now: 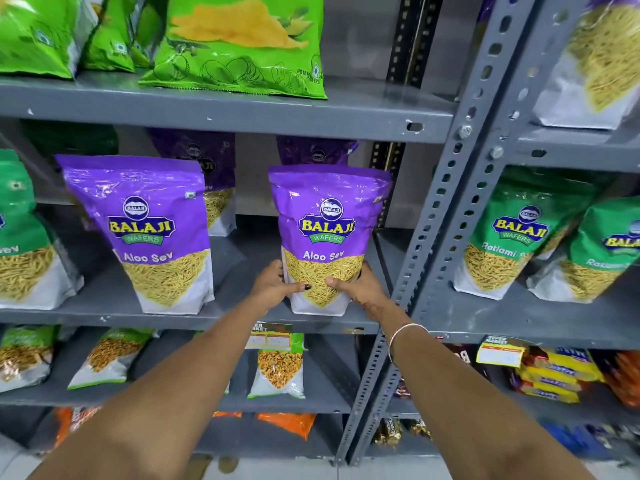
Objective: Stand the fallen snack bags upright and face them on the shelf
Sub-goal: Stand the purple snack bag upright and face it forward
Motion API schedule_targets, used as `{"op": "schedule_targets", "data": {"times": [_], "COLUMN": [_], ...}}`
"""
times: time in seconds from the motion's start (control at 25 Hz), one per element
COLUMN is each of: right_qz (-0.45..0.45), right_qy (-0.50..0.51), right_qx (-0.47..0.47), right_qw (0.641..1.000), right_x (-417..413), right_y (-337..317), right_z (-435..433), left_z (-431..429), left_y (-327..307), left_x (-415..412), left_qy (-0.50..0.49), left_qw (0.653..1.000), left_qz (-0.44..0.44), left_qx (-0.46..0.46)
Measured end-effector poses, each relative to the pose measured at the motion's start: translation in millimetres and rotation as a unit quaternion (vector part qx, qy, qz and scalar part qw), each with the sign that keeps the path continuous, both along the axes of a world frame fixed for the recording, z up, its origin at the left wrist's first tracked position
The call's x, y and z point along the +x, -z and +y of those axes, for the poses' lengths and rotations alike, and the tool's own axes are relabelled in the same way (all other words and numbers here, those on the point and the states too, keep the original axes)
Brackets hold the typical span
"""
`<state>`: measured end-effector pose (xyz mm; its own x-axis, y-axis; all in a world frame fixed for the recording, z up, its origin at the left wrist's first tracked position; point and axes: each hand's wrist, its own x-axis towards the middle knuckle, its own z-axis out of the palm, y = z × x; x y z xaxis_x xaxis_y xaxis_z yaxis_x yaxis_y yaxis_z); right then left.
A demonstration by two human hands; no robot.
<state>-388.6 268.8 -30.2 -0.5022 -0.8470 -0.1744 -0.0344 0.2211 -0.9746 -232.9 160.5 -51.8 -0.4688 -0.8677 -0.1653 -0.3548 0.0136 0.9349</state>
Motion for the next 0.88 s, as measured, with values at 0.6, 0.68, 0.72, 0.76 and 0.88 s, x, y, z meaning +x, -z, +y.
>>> {"op": "schedule_targets", "data": {"times": [0.6, 0.68, 0.72, 0.76, 0.88], "right_qz": [0.024, 0.025, 0.028, 0.026, -0.006], "right_qy": [-0.025, -0.025, -0.027, -0.033, -0.017], "right_qx": [-0.005, -0.002, -0.004, 0.003, 0.005], "right_qw": [0.999, 0.999, 0.999, 0.999, 1.000], "right_x": [14.9, 16.6, 15.9, 16.7, 15.1], "right_y": [-17.2, -19.8, -18.9, -20.9, -19.7], "right_z": [20.2, 22.5, 22.6, 23.5, 21.8], "left_z": [23.1, 27.3, 26.5, 28.1, 26.1], "left_y": [-11.6, -13.9, -12.0, -14.3, -15.1], "left_x": [6.3, 6.5, 4.9, 4.7, 4.8], "left_qy": [-0.014, -0.016, -0.020, -0.018, -0.005], "left_qw": [0.999, 0.999, 0.999, 0.999, 0.999], "left_qz": [-0.026, -0.027, -0.023, -0.026, -0.041], "left_qx": [-0.014, -0.017, -0.019, -0.018, -0.017]}}
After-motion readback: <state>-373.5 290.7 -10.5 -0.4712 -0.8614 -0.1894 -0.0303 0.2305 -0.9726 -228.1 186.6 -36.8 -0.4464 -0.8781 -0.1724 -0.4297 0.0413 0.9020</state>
